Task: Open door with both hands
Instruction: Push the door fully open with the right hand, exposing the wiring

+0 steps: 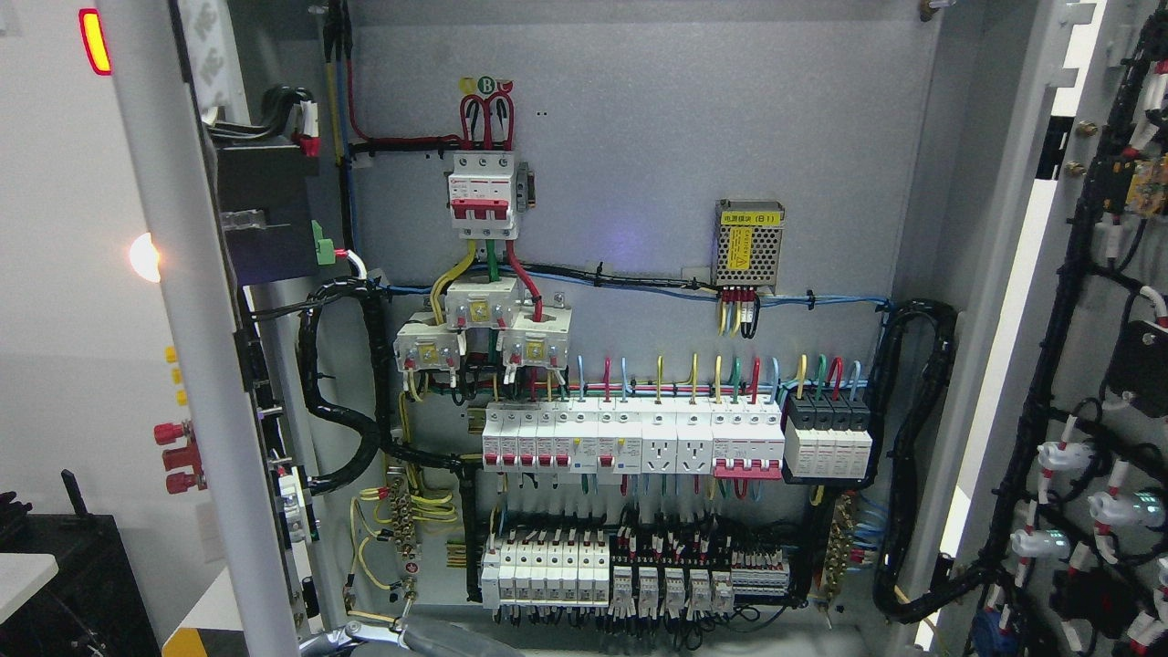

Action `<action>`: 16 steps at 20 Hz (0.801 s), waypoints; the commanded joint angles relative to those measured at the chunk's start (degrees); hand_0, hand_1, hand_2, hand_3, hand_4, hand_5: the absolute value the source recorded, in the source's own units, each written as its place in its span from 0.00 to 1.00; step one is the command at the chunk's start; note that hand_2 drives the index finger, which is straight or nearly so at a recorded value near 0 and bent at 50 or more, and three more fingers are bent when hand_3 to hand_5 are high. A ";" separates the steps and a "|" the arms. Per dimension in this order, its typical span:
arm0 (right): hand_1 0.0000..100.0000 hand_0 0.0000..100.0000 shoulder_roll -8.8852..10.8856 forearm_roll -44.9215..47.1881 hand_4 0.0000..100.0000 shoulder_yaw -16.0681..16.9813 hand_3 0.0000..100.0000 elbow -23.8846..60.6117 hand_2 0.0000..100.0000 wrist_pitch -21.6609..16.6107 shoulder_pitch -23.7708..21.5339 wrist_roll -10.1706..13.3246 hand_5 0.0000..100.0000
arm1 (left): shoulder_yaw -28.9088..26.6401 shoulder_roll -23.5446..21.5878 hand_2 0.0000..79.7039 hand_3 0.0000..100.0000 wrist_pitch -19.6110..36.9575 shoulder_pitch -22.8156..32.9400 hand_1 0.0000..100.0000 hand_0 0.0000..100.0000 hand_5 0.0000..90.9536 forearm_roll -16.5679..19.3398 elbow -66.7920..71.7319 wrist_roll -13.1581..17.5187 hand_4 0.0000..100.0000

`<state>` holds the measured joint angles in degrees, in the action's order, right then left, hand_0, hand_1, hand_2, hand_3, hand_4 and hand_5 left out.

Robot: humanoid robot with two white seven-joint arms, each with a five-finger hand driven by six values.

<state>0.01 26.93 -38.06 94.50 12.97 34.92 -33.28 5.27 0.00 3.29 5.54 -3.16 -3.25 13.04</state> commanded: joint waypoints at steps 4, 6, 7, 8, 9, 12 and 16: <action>0.00 0.60 -0.27 -0.21 0.27 -1.14 0.36 0.25 0.14 0.04 0.32 0.06 0.27 | 0.00 1.49 0.00 0.00 0.05 0.00 0.39 0.12 0.00 0.00 0.00 -0.03 0.00; 0.00 0.60 -0.45 -0.21 0.25 -1.67 0.34 0.25 0.13 0.04 0.41 0.93 0.26 | 0.00 1.49 0.00 0.00 -0.04 0.00 0.39 0.12 0.00 0.00 0.00 -0.03 0.00; 0.00 0.60 -0.80 -0.21 0.24 -1.76 0.34 0.25 0.12 0.04 0.50 1.55 0.25 | 0.00 1.49 0.00 0.00 0.05 0.00 0.39 0.12 0.00 0.00 0.00 -0.03 0.00; 0.00 0.60 -1.06 -0.21 0.24 -1.84 0.33 0.25 0.11 0.04 0.58 1.82 0.24 | 0.00 1.49 0.00 0.00 0.05 0.00 0.39 0.12 0.00 0.00 0.00 -0.03 0.00; 0.00 0.60 -1.24 -0.21 0.24 -2.11 0.33 0.25 0.11 0.12 0.76 1.82 0.24 | 0.00 1.49 0.00 0.00 -0.04 0.00 0.39 0.12 0.00 0.00 0.00 -0.03 0.00; 0.00 0.60 -1.77 -0.21 0.23 -2.28 0.33 0.25 0.11 0.21 0.76 1.82 0.24 | 0.00 1.49 0.00 0.00 0.05 0.00 0.39 0.12 0.00 0.00 0.00 -0.03 0.00; 0.00 0.60 -2.30 -0.21 0.23 -3.07 0.32 0.34 0.10 0.12 0.76 1.82 0.24 | 0.00 1.49 0.00 0.00 0.05 0.00 0.39 0.12 0.00 0.00 0.00 -0.03 0.00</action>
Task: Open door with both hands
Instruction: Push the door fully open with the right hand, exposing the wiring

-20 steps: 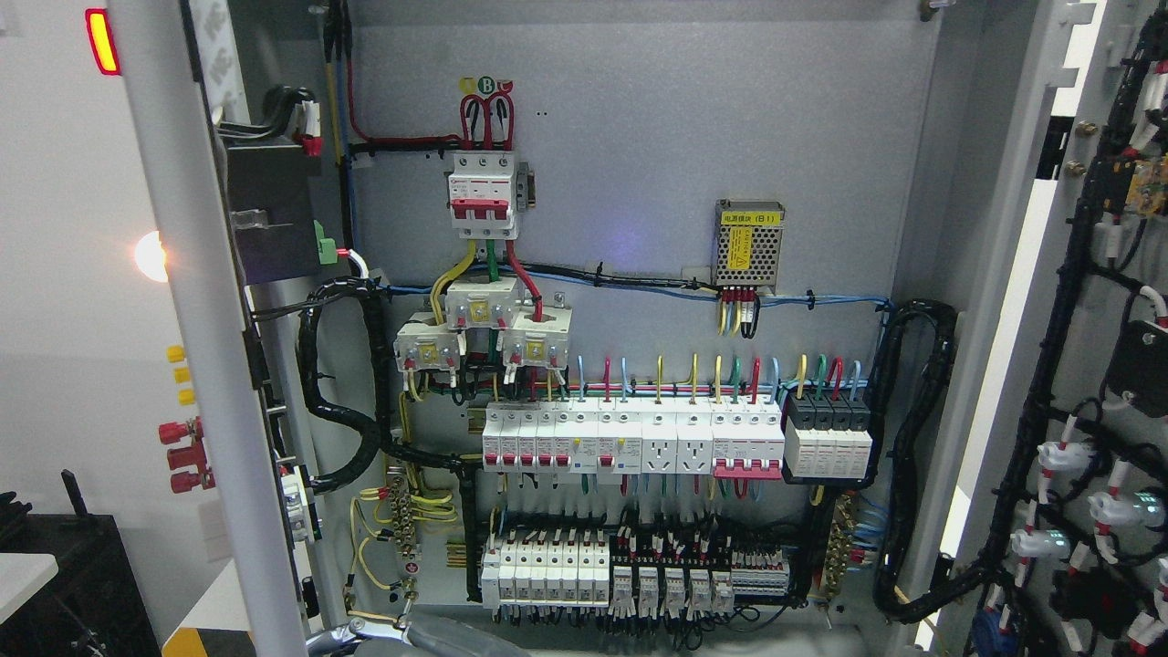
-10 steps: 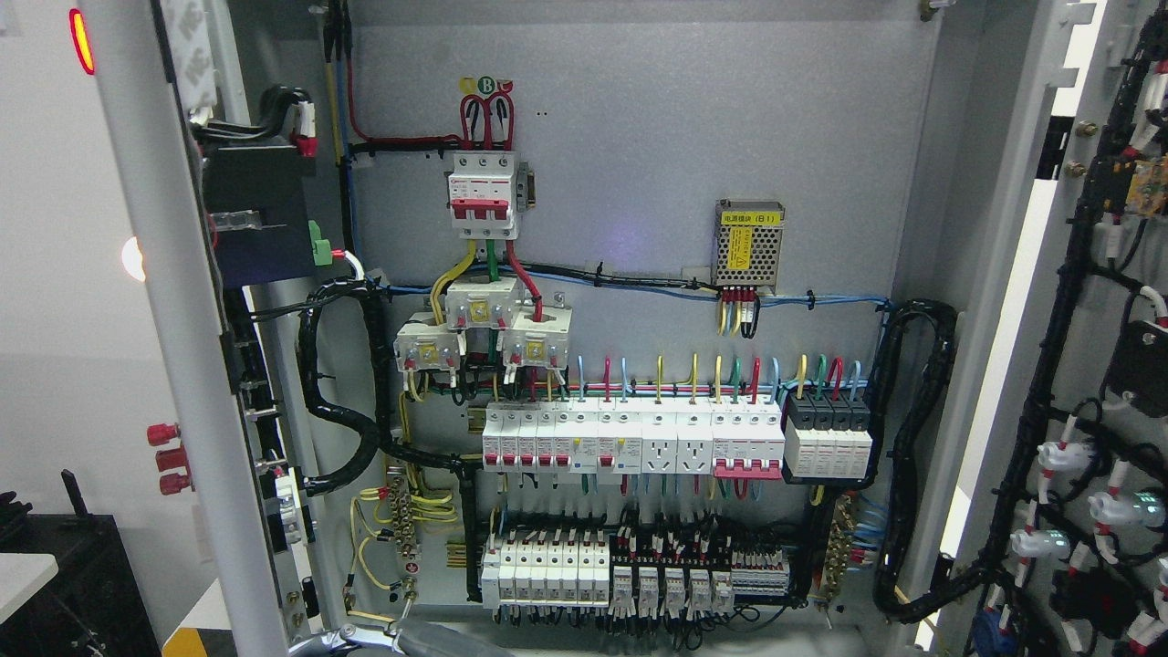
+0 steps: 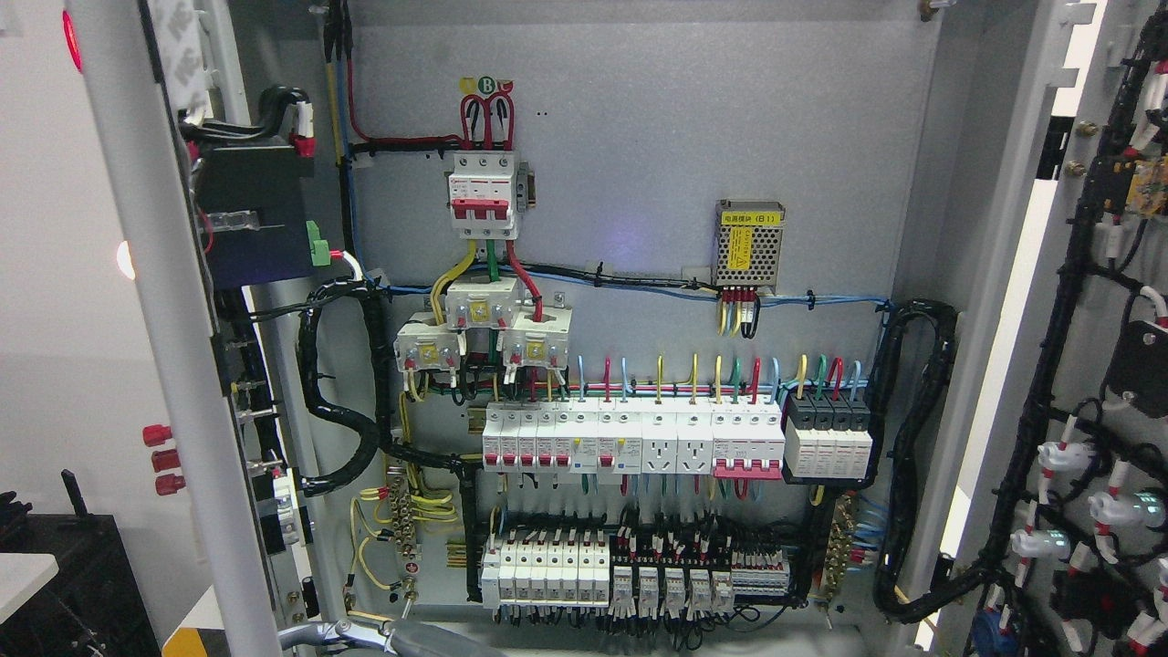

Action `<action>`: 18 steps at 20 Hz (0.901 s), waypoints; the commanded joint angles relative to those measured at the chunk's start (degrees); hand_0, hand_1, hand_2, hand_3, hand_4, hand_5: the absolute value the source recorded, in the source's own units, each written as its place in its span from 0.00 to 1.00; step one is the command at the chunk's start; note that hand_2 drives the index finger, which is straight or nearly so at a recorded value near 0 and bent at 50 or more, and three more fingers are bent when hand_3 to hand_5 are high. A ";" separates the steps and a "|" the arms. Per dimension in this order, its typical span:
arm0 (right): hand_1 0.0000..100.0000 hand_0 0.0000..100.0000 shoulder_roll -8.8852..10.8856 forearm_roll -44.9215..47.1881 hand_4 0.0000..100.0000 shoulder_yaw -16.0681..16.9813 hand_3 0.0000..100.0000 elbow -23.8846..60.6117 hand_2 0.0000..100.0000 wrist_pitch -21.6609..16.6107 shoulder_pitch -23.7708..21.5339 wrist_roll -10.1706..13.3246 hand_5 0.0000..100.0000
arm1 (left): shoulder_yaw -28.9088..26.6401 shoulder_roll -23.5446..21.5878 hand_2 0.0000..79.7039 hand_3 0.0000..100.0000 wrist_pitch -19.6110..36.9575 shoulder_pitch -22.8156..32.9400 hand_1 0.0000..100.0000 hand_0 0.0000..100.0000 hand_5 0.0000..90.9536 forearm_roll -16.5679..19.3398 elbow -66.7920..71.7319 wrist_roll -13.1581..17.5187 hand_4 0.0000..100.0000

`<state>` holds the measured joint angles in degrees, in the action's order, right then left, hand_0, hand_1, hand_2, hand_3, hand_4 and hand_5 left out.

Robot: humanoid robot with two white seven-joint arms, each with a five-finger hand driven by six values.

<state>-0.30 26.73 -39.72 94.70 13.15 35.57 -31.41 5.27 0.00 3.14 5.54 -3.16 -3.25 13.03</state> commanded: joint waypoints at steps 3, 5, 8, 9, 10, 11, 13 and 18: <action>0.00 0.60 -2.42 -0.10 0.23 -1.85 0.32 0.13 0.10 0.03 0.20 0.03 0.23 | 0.00 1.49 0.00 0.00 0.11 0.00 0.39 0.12 0.00 0.00 0.00 -0.03 0.00; 0.00 0.60 -2.51 -0.10 0.23 -2.11 0.32 0.13 0.10 0.03 0.38 0.03 0.23 | 0.00 1.49 0.00 0.00 0.20 0.00 0.39 0.12 0.00 0.00 0.00 -0.03 0.00; 0.00 0.60 -2.86 -0.10 0.23 -2.29 0.32 0.13 0.10 0.20 0.64 0.03 0.23 | 0.00 1.49 0.00 0.00 0.11 0.00 0.39 0.12 0.00 0.00 0.00 -0.03 0.00; 0.00 0.60 -2.86 -0.10 0.23 -2.29 0.32 0.13 0.10 0.64 0.64 0.03 0.23 | 0.00 1.49 0.00 0.00 0.20 0.00 0.39 0.12 0.00 0.00 0.00 -0.03 0.00; 0.00 0.60 -2.95 -0.10 0.23 -2.46 0.32 0.13 0.10 0.90 0.90 0.03 0.23 | 0.00 1.49 0.00 0.00 0.20 0.00 0.39 0.12 0.00 0.00 0.00 -0.03 0.00; 0.00 0.60 -3.04 -0.27 0.23 -2.64 0.32 0.13 0.10 0.91 0.91 0.03 0.23 | 0.00 1.49 0.00 0.00 0.20 0.00 0.39 0.12 0.00 0.00 0.00 -0.03 0.00; 0.00 0.60 -3.48 -0.97 0.23 -2.64 0.32 0.13 0.10 0.91 0.91 0.12 0.23 | 0.00 1.49 0.00 0.00 0.20 0.00 0.39 0.12 0.00 0.00 0.00 -0.03 0.00; 0.00 0.60 -4.18 -1.42 0.22 -3.52 0.32 0.13 0.10 0.99 0.91 0.12 0.23 | 0.00 1.49 0.00 0.00 0.20 0.00 0.39 0.12 0.00 0.00 0.00 -0.03 0.00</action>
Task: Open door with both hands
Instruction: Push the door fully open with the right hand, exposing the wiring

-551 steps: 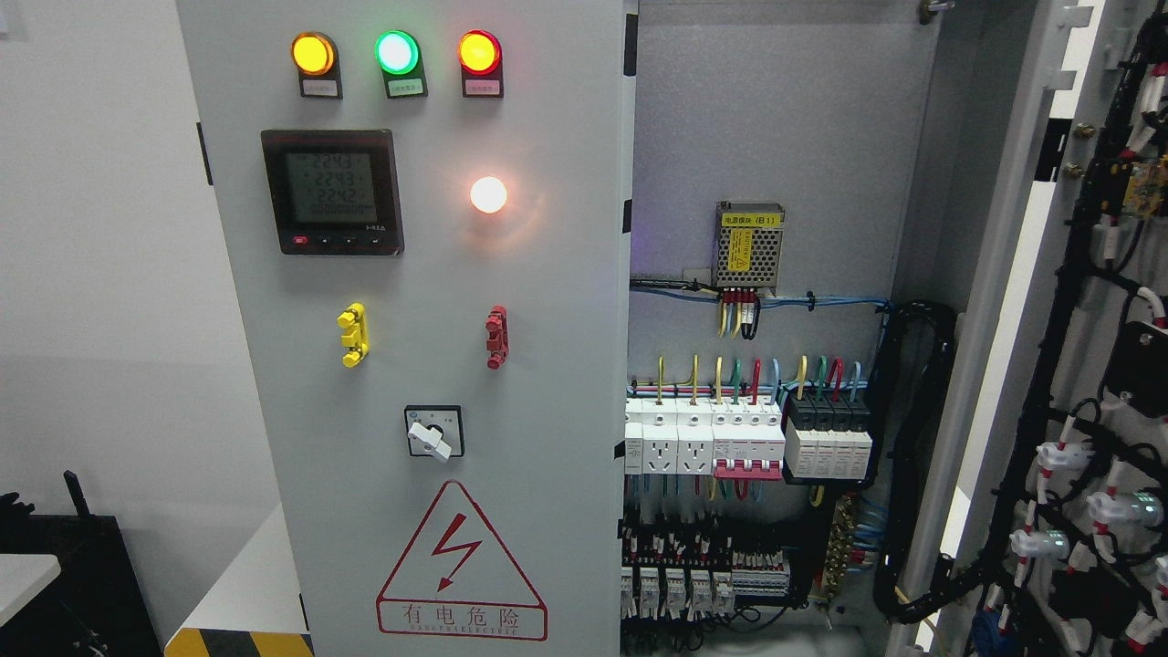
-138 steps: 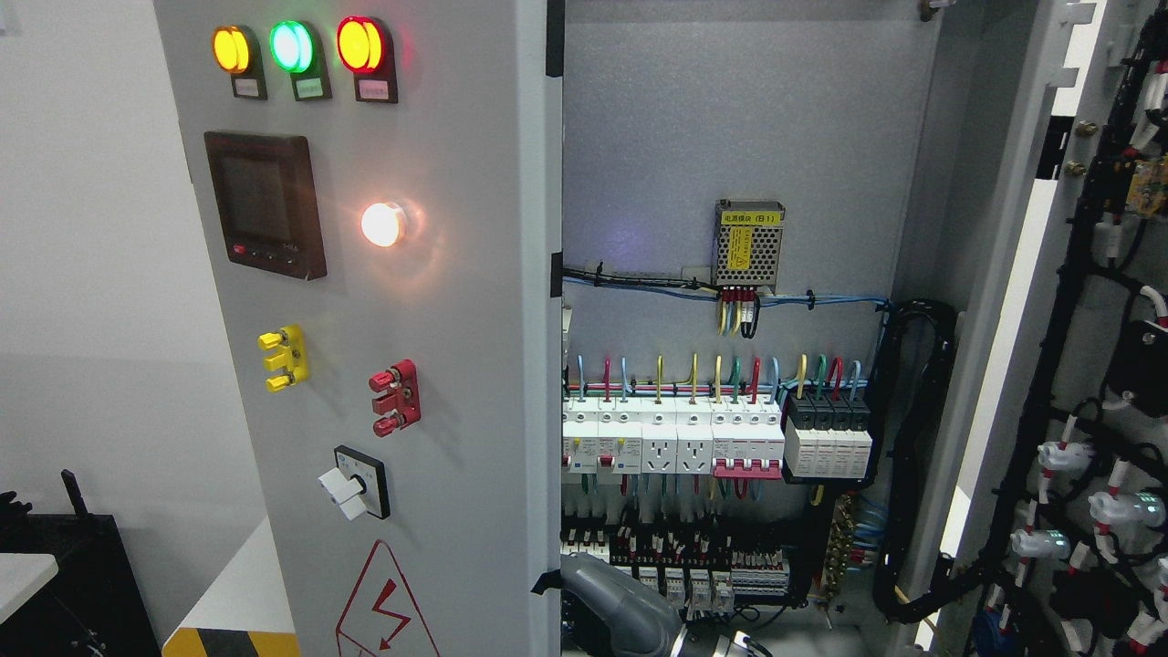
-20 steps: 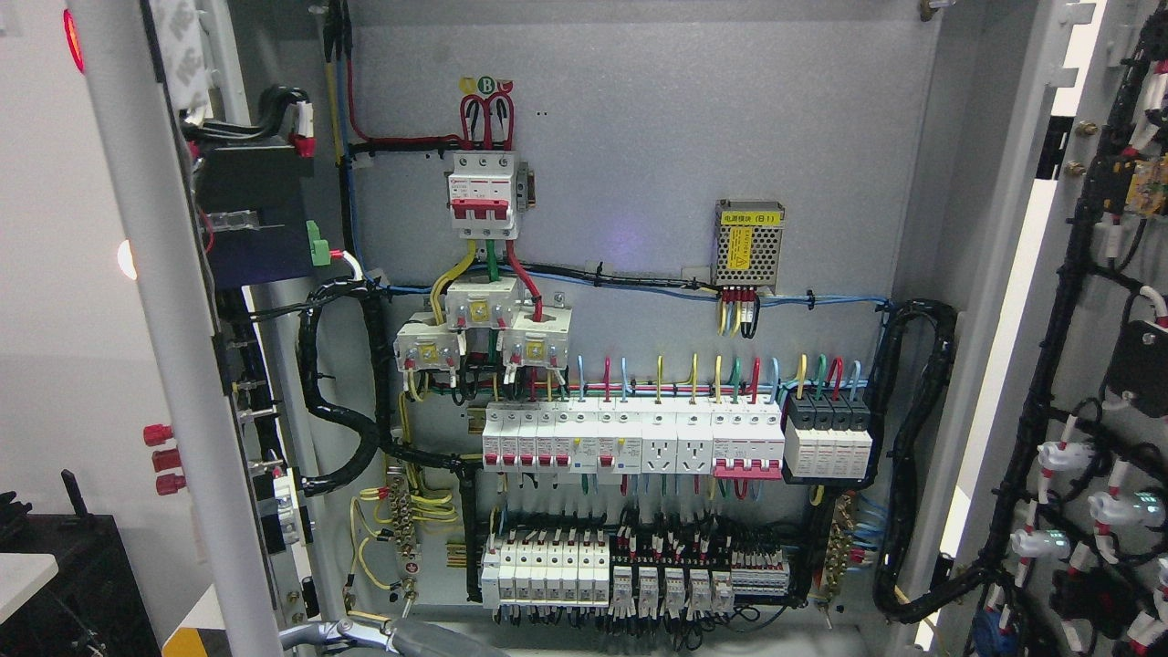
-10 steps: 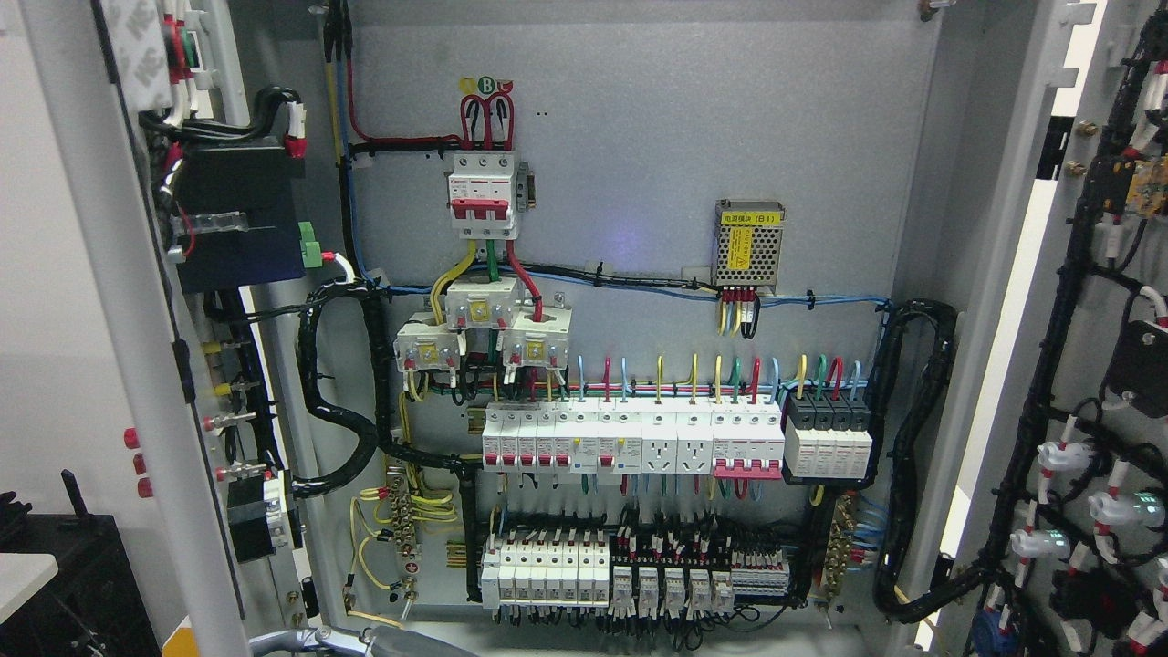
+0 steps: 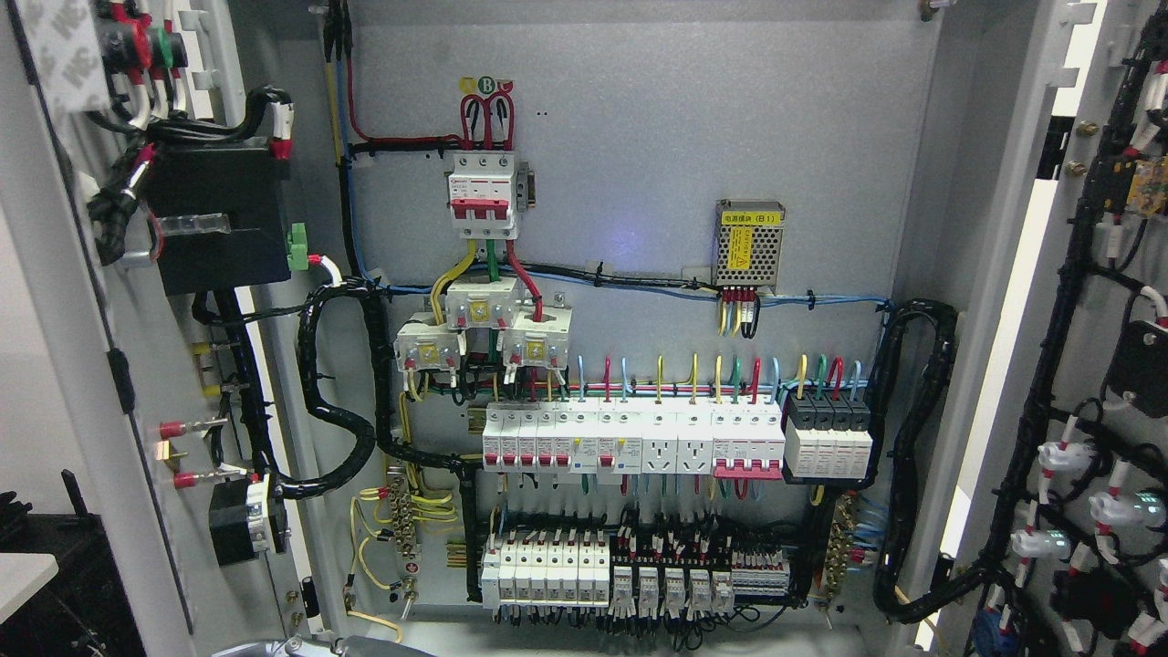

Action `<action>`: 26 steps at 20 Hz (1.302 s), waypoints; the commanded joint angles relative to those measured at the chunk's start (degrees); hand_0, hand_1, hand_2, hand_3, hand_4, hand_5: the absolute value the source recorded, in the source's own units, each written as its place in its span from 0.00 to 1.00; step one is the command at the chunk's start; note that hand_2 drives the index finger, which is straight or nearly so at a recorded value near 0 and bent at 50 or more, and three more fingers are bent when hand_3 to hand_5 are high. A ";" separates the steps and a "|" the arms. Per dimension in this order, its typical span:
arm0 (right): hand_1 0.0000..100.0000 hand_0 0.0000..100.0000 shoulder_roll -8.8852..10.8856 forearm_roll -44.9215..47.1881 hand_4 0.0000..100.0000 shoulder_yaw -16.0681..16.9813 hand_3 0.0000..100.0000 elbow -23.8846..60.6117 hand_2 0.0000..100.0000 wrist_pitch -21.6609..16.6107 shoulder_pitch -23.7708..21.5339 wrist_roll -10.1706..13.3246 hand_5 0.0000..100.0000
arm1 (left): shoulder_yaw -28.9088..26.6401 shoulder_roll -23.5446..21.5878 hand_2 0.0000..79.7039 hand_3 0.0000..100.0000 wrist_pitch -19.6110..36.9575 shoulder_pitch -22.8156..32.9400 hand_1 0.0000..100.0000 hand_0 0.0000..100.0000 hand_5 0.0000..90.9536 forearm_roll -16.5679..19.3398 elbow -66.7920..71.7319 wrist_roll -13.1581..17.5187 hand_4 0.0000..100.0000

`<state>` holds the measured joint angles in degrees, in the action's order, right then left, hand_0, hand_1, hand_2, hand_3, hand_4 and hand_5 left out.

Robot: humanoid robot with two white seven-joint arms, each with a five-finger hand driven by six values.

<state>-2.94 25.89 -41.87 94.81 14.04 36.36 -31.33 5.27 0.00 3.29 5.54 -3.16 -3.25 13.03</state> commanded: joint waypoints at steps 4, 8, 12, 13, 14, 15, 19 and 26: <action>0.00 0.60 -1.98 -1.72 0.22 -2.07 0.31 -0.06 0.10 0.11 0.55 1.44 0.23 | 0.00 1.49 0.00 0.00 0.05 0.00 0.39 0.12 0.00 0.00 0.00 -0.03 0.00; 0.00 0.60 -2.33 -1.81 0.22 -2.25 0.31 -0.06 0.10 0.11 0.65 1.80 0.23 | 0.00 1.49 0.00 0.00 -0.04 0.00 0.39 0.12 0.00 0.00 0.00 -0.03 0.00; 0.00 0.60 -2.42 -1.81 0.22 -2.69 0.31 -0.06 0.09 0.11 0.82 2.50 0.22 | 0.00 1.49 0.00 0.00 0.05 0.00 0.39 0.12 0.00 0.00 0.00 -0.03 0.00; 0.00 0.61 -2.68 -1.81 0.22 -2.69 0.31 -0.06 0.09 0.11 1.08 2.94 0.22 | 0.00 1.49 0.00 0.00 0.05 0.00 0.39 0.12 0.00 0.00 0.00 -0.03 0.00; 0.00 0.61 -2.85 -1.81 0.22 -2.87 0.31 -0.06 0.09 0.11 1.08 3.03 0.22 | 0.00 1.49 0.00 0.00 0.05 0.00 0.39 0.12 0.00 0.00 0.00 -0.03 0.00; 0.00 0.61 -2.86 -1.81 0.22 -3.04 0.31 -0.06 0.09 0.20 1.08 3.29 0.22 | 0.00 1.49 0.00 0.00 0.05 0.00 0.39 0.12 0.00 0.00 0.00 -0.03 0.00; 0.00 0.61 -3.38 -1.81 0.21 -3.57 0.31 -0.06 0.09 0.11 1.08 3.82 0.22 | 0.00 1.49 0.00 0.00 0.05 0.00 0.39 0.12 0.00 0.00 0.00 -0.03 0.00; 0.00 0.61 -3.91 -1.89 0.21 -3.92 0.30 -0.06 0.08 0.20 1.44 4.61 0.21 | 0.00 1.49 0.00 0.00 0.05 0.00 0.39 0.12 0.00 0.00 0.00 -0.03 0.00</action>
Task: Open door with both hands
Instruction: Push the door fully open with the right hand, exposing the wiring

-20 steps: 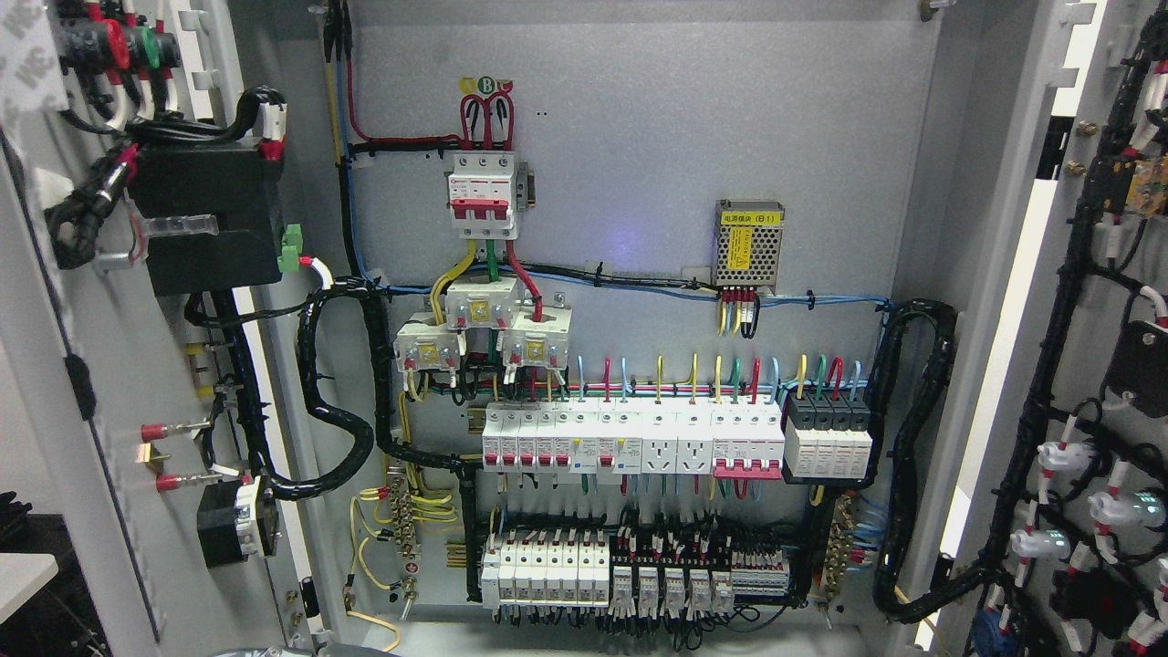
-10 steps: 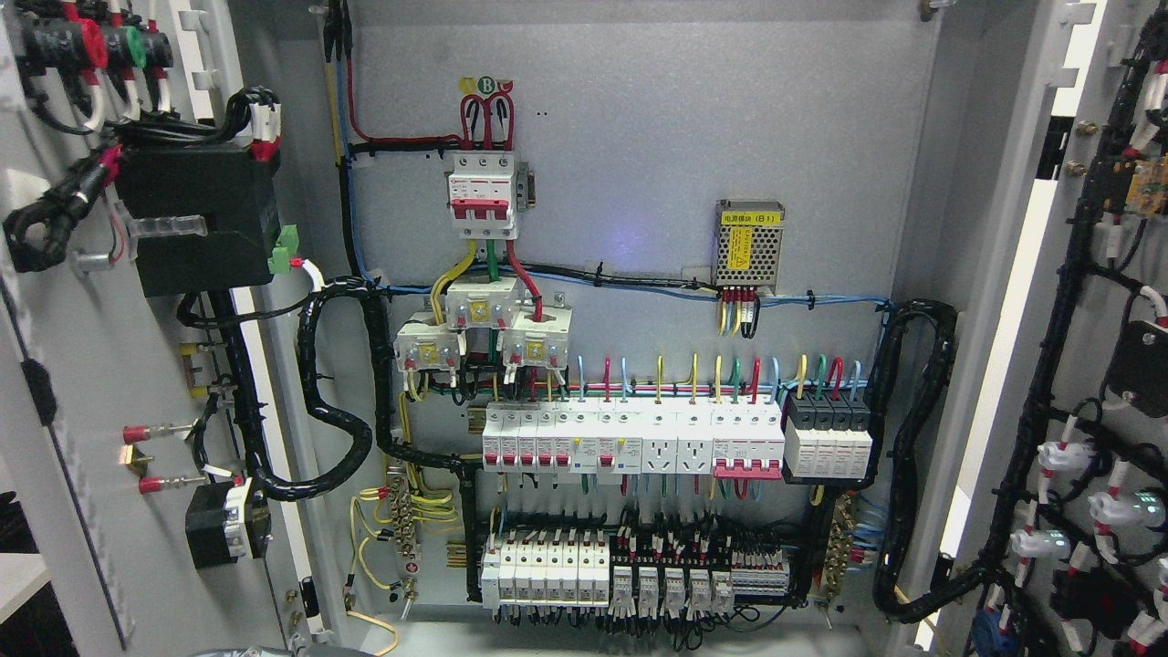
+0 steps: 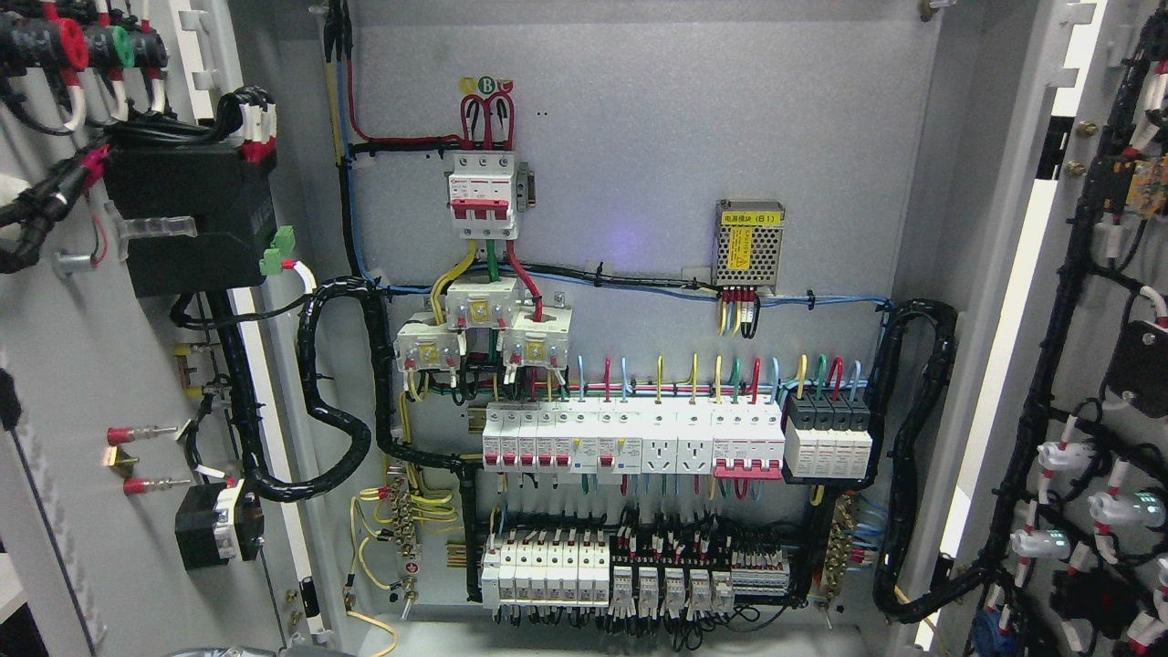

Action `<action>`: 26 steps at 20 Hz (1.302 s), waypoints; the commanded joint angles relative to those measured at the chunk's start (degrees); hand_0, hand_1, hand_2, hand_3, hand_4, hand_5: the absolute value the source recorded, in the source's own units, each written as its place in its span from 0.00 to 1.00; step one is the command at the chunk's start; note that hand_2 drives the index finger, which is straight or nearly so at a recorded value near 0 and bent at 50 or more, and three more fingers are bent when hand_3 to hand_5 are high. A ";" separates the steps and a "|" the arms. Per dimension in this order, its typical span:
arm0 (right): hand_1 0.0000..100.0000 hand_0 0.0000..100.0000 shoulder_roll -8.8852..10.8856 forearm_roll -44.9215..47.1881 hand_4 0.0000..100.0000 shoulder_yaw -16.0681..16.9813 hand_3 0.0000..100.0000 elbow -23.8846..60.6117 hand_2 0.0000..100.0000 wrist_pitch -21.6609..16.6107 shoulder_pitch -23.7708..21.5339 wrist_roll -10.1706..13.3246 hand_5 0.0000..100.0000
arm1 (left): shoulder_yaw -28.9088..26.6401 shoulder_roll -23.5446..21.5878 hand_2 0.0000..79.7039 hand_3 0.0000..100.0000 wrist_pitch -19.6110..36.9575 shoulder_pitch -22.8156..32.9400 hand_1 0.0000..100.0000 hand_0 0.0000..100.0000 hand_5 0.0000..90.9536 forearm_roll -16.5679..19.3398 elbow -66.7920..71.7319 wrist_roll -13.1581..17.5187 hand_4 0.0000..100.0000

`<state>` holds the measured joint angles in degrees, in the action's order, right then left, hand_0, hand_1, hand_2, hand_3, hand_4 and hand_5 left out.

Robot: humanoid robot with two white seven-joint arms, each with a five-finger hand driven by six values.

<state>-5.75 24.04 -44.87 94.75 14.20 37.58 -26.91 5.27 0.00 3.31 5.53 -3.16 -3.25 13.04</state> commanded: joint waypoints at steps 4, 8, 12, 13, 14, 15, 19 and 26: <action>0.00 0.61 -1.19 -0.58 0.21 -1.53 0.30 -0.01 0.08 0.04 0.22 0.19 0.21 | 0.00 1.49 0.00 0.00 0.03 0.00 0.39 0.12 0.00 0.00 0.00 -0.03 0.00; 0.00 0.61 -1.19 -0.67 0.20 -1.97 0.30 -0.09 0.08 0.04 0.22 0.19 0.21 | 0.00 1.49 0.00 0.00 -0.06 0.00 0.39 0.12 0.00 0.00 0.00 -0.03 0.00; 0.00 0.61 -1.19 -0.75 0.20 -1.97 0.30 -0.01 0.08 0.04 0.30 0.19 0.21 | 0.00 1.49 0.00 0.00 -0.06 0.00 0.39 0.12 0.00 0.00 0.00 -0.03 0.00; 0.00 0.61 -1.19 -0.75 0.20 -2.06 0.30 -0.01 0.08 0.04 0.39 0.19 0.21 | 0.00 1.49 0.00 0.00 0.03 0.00 0.39 0.12 0.00 0.00 0.00 -0.03 0.00; 0.00 0.61 -1.19 -0.67 0.20 -2.06 0.30 -0.09 0.08 0.04 0.48 0.19 0.21 | 0.00 1.49 0.00 0.00 0.03 0.00 0.39 0.12 0.00 0.00 0.00 -0.03 0.00; 0.00 0.61 -1.36 -0.75 0.20 -2.06 0.29 -0.09 0.08 0.04 0.48 0.19 0.21 | 0.00 1.49 0.00 0.00 0.03 0.00 0.39 0.12 0.00 0.00 0.00 -0.03 0.00; 0.00 0.61 -1.54 -0.67 0.20 -2.15 0.29 -0.09 0.07 0.04 0.57 0.19 0.21 | 0.00 1.49 0.00 0.00 0.03 0.00 0.39 0.12 0.00 0.00 0.00 -0.03 0.00; 0.00 0.61 -1.54 -0.75 0.19 -2.41 0.28 -0.01 0.06 0.04 0.48 0.19 0.19 | 0.00 1.49 0.00 0.00 -0.06 0.00 0.39 0.12 0.00 0.00 0.00 -0.03 0.00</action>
<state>-7.09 23.31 -46.87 94.70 14.21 38.09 -26.69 5.27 0.00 3.32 5.53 -3.16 -3.25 13.03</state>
